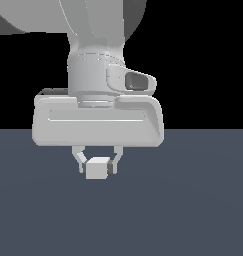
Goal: Plug the charger into the wall socket.
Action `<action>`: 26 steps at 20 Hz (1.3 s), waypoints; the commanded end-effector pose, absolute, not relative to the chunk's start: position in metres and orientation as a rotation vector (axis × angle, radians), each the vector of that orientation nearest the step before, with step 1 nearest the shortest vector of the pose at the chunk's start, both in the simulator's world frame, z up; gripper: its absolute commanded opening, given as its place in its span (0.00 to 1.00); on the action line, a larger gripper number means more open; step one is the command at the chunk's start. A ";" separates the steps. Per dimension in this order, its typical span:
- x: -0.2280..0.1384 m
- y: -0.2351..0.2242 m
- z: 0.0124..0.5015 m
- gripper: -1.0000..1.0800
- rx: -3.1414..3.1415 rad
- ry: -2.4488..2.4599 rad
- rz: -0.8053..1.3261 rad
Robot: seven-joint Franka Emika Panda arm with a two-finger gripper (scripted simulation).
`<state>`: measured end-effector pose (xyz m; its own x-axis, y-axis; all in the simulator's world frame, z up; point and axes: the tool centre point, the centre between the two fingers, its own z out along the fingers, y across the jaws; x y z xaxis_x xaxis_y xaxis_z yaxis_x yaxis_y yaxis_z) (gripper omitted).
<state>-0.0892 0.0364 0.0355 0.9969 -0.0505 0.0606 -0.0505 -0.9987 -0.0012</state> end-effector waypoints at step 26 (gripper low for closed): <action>-0.016 0.055 0.100 0.00 3.099 -0.448 0.095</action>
